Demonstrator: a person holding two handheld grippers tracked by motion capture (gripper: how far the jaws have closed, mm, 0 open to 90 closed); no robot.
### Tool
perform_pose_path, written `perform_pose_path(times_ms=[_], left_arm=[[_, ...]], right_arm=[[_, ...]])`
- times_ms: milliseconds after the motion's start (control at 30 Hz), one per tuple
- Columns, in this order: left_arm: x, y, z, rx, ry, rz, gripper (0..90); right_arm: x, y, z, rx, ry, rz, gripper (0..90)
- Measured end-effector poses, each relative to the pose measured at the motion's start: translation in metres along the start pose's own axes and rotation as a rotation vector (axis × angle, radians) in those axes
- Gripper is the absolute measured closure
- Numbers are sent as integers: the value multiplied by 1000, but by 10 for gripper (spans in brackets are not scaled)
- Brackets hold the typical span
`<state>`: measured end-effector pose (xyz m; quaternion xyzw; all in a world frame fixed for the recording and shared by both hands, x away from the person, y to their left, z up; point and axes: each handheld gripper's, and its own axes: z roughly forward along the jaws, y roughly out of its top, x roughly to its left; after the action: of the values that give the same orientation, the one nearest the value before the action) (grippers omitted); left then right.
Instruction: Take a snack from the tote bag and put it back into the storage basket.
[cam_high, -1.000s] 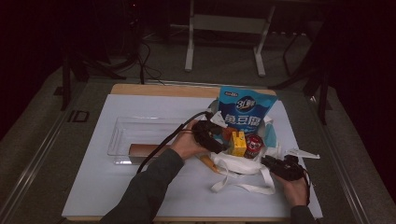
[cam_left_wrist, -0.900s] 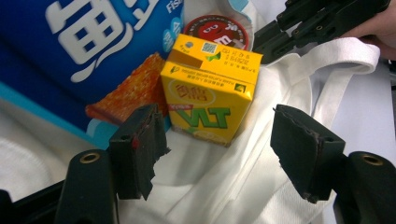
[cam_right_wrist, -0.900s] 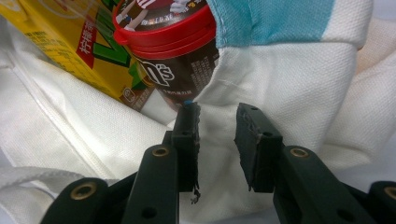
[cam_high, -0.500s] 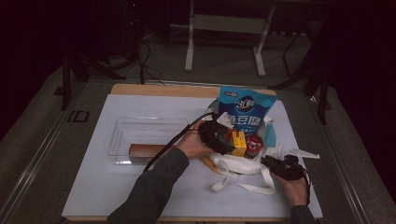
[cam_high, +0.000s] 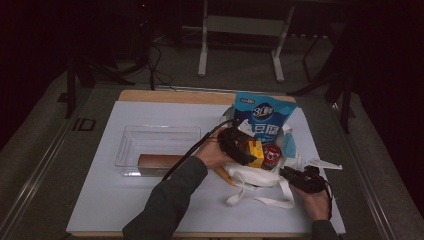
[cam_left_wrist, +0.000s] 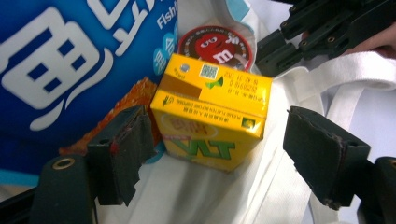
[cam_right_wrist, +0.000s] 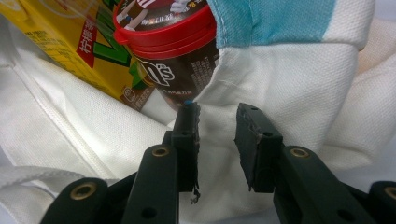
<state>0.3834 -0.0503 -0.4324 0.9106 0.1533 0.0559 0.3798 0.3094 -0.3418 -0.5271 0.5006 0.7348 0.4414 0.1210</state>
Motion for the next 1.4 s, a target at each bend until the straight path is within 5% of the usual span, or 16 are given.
perform_pose_path(times_ms=[1400], left_arm=[[3, 4, 46, 88, -9, 54, 209]], right_arm=[[0, 1, 0, 5, 3, -3, 692]])
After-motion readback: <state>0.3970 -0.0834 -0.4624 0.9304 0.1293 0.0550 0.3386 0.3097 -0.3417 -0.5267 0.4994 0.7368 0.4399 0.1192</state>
